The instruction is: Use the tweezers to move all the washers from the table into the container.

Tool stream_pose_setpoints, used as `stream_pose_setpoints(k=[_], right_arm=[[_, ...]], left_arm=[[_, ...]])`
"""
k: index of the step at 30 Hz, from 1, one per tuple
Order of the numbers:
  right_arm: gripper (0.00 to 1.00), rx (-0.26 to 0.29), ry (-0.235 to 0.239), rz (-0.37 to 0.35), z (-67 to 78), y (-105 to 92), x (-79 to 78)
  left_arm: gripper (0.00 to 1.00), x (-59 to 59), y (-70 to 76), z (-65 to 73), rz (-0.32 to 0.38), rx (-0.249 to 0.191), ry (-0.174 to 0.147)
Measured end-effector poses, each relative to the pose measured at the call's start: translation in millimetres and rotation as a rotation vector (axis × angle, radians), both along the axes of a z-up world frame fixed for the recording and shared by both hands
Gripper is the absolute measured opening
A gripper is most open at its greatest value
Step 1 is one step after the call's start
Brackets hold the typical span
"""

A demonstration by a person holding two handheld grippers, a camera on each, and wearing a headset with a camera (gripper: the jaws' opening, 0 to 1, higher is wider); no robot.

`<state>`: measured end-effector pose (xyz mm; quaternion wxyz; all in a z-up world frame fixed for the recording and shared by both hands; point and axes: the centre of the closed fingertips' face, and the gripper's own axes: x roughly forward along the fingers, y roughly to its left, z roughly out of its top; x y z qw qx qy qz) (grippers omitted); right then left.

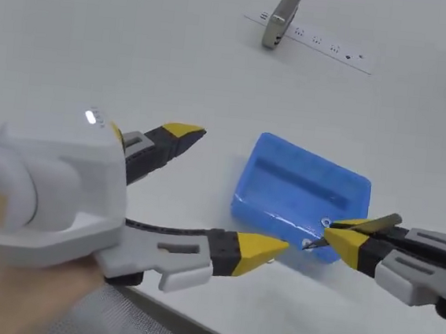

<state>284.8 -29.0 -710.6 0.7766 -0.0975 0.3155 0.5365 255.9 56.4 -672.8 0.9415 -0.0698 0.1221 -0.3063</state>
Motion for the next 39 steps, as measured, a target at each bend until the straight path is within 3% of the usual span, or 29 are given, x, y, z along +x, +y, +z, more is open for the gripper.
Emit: stream_pose_setpoints(k=[6, 8, 11, 16, 20, 24, 33, 37, 39], right_arm=[[0.03, -0.014, -0.022, -0.034, 3.3, 3.5, 25.8], [0.03, -0.031, -0.007, -0.070, -3.0, 1.8, 37.5], [0.03, -0.091, 0.034, -0.117, -24.1, -2.5, 51.6], [0.03, -0.127, 0.056, -0.124, -44.6, 0.4, 61.8], [0.03, -0.132, 0.075, -0.148, -52.9, 3.6, 66.5], [0.03, -0.171, 0.062, -0.147, -59.9, 1.6, 66.9], [0.03, -0.181, 0.053, -0.148, -65.9, 0.0, 66.1], [0.03, -0.209, 0.011, -0.121, -63.0, -2.3, 65.6], [0.03, -0.194, -0.010, -0.120, -55.5, -2.4, 65.8]], left_arm=[[0.88, 0.3, 1.3, 0.5, 0.004, -0.004, -0.002], [0.88, 0.2, 1.6, 0.6, 0.004, -0.003, -0.002], [0.87, 0.1, 1.9, 0.0, 0.004, 0.003, -0.002], [0.87, 0.6, 2.3, -0.1, 0.010, 0.008, -0.002], [0.86, 0.8, 3.2, -0.4, 0.012, 0.007, -0.003], [0.86, 0.6, 2.8, -0.2, 0.011, 0.008, -0.002], [0.88, -0.3, 0.5, 0.9, -0.001, 0.000, -0.005], [0.89, -0.3, 0.5, 0.9, -0.003, -0.002, -0.005], [0.89, -0.3, 0.2, 0.6, -0.005, 0.000, -0.006]])
